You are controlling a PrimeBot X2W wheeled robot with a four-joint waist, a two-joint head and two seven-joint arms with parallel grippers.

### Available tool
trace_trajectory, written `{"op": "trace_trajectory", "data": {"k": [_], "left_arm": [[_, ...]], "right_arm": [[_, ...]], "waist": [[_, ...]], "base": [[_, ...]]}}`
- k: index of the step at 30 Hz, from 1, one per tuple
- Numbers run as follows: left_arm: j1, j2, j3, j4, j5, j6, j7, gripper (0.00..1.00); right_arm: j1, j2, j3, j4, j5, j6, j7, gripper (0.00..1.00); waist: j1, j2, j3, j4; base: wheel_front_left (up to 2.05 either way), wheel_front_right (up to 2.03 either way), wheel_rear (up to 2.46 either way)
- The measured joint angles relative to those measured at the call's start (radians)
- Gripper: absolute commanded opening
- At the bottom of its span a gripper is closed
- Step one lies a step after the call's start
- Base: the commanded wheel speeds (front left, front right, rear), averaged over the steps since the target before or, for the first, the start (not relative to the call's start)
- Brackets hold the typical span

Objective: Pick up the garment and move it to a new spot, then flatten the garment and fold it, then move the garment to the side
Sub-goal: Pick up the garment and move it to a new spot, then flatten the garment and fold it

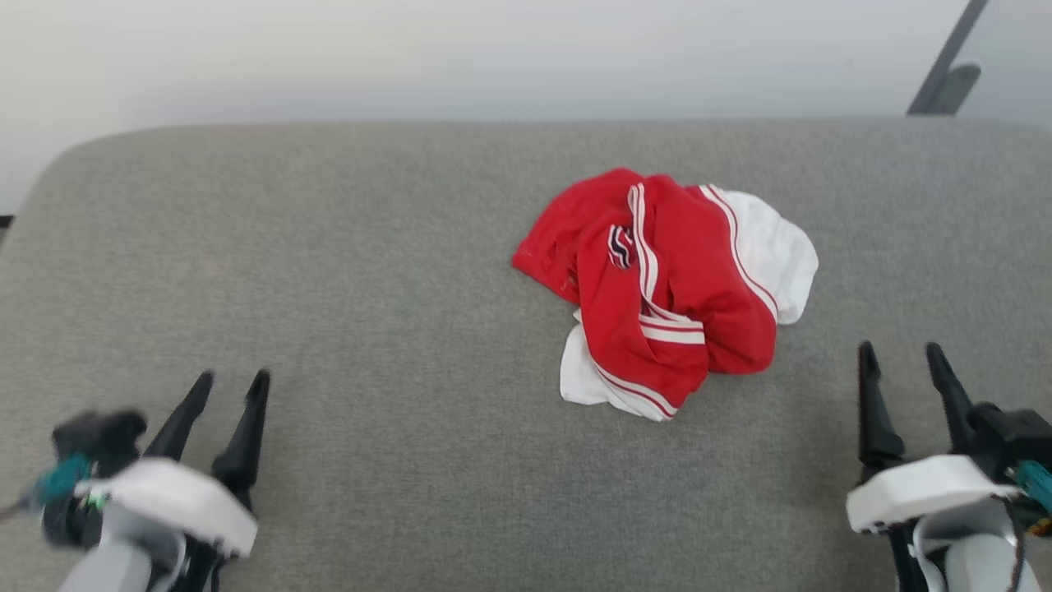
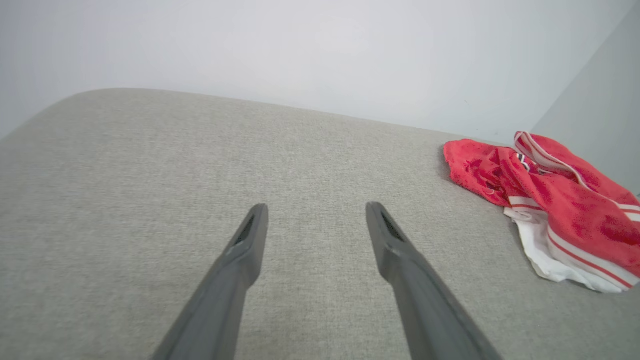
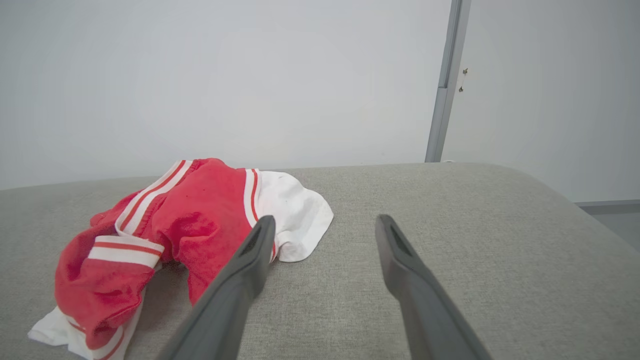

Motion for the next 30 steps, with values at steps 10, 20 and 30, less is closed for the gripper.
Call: {"op": "trace_trajectory", "data": {"k": [10,20,30], "left_arm": [[0.289,-0.151,0.327,-0.199,0.307,0.0,0.0,1.0],[0.36,-0.207,0.379,-0.263,0.364,0.0,0.0,1.0],[0.32,-0.217,0.352,-0.273,0.354,0.0,0.0,1.0]], "right_arm": [[0.078,-0.001,-0.056,-0.051,-0.005,0.0,0.0,1.0],[0.101,-0.001,-0.059,-0.053,0.012,0.0,0.0,1.0],[-0.112,-0.039,-0.02,0.004,-0.117,0.0,0.239,1.0]], "waist": [[0.0,0.0,-0.081,0.02],[0.0,0.0,-0.087,0.022],[0.0,0.0,-0.027,0.027]], "base": [[0.0,0.0,0.0],[0.0,0.0,0.0],[0.0,0.0,0.0]]}}
